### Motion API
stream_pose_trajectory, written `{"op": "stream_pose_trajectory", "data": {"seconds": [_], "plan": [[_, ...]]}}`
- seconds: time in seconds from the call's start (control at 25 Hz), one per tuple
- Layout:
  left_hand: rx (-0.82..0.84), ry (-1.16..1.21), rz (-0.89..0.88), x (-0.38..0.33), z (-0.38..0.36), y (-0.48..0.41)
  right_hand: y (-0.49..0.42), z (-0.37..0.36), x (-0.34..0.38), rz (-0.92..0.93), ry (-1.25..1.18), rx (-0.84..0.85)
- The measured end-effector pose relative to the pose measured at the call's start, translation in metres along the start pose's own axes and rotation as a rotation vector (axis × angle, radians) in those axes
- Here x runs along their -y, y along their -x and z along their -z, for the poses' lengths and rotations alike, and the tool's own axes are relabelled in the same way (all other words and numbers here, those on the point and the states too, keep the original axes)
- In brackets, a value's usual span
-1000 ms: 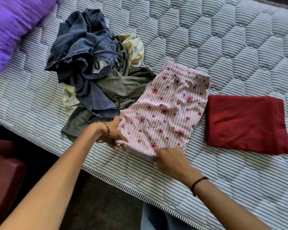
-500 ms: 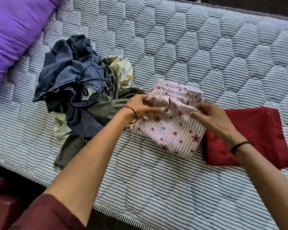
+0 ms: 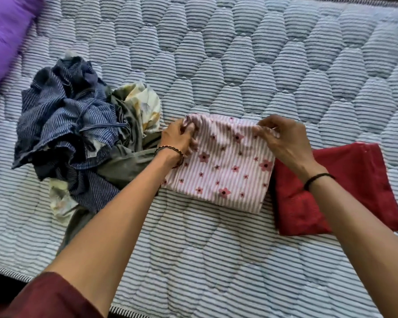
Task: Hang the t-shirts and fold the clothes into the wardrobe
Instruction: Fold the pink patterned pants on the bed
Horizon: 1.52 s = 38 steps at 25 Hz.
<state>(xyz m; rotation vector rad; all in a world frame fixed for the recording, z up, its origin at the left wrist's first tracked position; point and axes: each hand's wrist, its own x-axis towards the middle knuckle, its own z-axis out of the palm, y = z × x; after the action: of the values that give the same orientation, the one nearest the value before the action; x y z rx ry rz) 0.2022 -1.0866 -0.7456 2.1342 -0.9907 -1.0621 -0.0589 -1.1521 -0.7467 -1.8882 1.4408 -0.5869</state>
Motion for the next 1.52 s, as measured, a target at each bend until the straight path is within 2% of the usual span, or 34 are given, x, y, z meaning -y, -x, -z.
{"op": "stream_pose_trajectory", "data": {"seconds": [0.08,0.16,0.24,0.28,0.32,0.4,0.48,0.52,0.6,0.68,0.84,0.92,1.0,1.08,1.12,1.2,1.24,1.32,1.52], "plan": [[-0.039,-0.016,0.066,0.001,-0.008,-0.010,-0.006,-0.002,-0.003,0.100,0.037,-0.021],[-0.163,-0.102,0.131,-0.002,-0.010,-0.013,-0.010,-0.007,-0.005,0.191,0.137,-0.079],[-0.292,-0.268,0.147,-0.006,-0.013,-0.003,-0.010,-0.012,-0.003,0.185,0.281,-0.181],[-0.354,-0.316,0.096,-0.011,-0.015,0.007,-0.007,-0.014,0.000,0.176,0.321,-0.229],[-0.403,-0.347,-0.022,-0.012,-0.018,0.014,-0.002,-0.016,0.003,0.200,0.338,-0.264],[-0.407,-0.426,-0.444,-0.008,-0.028,0.026,0.013,-0.027,0.011,0.333,0.357,-0.274],[-0.279,-0.609,-0.801,0.010,-0.045,0.026,0.032,-0.047,0.011,0.427,0.390,-0.191],[-0.179,-0.705,-0.847,0.020,-0.055,0.023,0.041,-0.059,0.007,0.428,0.445,-0.154],[0.024,-0.864,-0.755,0.031,-0.067,0.021,0.052,-0.080,-0.007,0.360,0.587,-0.093],[0.140,-1.004,-0.651,0.038,-0.071,0.014,0.050,-0.087,-0.024,0.311,0.679,-0.015],[0.239,-1.125,-0.527,0.033,-0.072,0.002,0.034,-0.089,-0.039,0.305,0.694,0.071],[0.255,-1.129,-0.539,0.032,-0.072,0.002,0.029,-0.089,-0.038,0.301,0.675,0.065],[0.190,-1.027,-0.639,0.032,-0.066,0.004,0.025,-0.083,-0.031,0.305,0.644,0.011],[0.025,-0.914,-0.716,0.027,-0.058,0.003,0.017,-0.075,-0.023,0.197,0.551,-0.055],[-0.040,-0.863,-0.649,0.021,-0.052,-0.002,0.014,-0.072,-0.019,0.080,0.475,-0.073],[-0.056,-0.719,-0.265,0.006,-0.037,-0.013,0.012,-0.066,-0.015,-0.115,0.330,-0.132],[-0.035,-0.632,-0.088,-0.001,-0.030,-0.020,0.013,-0.063,-0.015,-0.145,0.289,-0.160],[0.039,-0.517,0.029,-0.012,-0.018,-0.031,0.012,-0.055,-0.015,-0.189,0.199,-0.159],[0.289,-0.137,0.206,0.003,-0.013,-0.058,0.009,-0.041,-0.012,-0.487,-0.207,-0.009]]}}
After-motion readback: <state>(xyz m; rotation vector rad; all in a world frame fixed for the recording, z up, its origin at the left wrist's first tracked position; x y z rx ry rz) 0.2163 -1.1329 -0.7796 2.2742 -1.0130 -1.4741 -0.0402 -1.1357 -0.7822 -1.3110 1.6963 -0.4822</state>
